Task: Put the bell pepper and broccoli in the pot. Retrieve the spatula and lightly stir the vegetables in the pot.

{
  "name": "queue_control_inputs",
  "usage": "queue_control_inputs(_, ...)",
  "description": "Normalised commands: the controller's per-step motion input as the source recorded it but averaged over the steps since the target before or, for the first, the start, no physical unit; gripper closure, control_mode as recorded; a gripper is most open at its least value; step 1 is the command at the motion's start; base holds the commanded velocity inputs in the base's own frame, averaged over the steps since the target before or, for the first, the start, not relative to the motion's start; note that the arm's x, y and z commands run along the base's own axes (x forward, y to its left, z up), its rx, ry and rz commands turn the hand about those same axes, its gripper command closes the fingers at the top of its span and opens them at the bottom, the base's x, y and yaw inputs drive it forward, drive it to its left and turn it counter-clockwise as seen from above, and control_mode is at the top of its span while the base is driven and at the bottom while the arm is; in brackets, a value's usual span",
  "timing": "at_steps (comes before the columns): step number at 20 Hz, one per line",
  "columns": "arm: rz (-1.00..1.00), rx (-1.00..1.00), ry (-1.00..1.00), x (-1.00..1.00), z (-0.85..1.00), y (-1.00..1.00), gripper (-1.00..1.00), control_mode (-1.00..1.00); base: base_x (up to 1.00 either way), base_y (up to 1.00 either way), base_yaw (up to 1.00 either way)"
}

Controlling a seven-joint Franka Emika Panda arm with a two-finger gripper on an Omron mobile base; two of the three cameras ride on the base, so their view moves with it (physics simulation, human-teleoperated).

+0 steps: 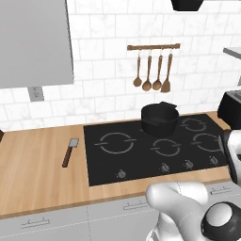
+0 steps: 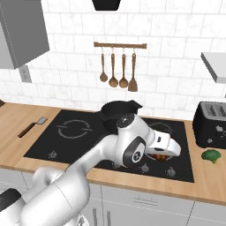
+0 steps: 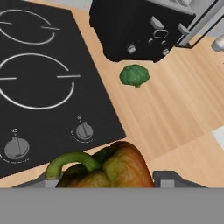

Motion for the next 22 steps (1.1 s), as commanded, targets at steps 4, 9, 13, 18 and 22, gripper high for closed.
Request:
queue_control_inputs(4, 0.00, -0.02, -0.01, 0.00, 0.37, 0.57, 1.00, -1.00, 0.00, 0.00, 0.00)
queue_control_inputs(9, 0.00, 0.01, -0.03, 0.00, 0.10, 0.57, 1.00, -1.00, 0.00, 0.00, 0.00)
queue_control_inputs(13, 0.00, 0.00, -0.02, 0.03, 0.13, 0.58, 1.00, -1.00, 0.00, 0.00, 0.00)
queue_control_inputs(18, 0.00, 0.00, -0.03, 0.08, 0.13, 0.65, 1.00, -1.00, 0.00, 0.00, 0.00)
queue_control_inputs(22, 0.01, 0.02, -0.04, 0.01, 0.10, 0.60, 1.00, -1.00, 0.00, 0.00, 0.00)
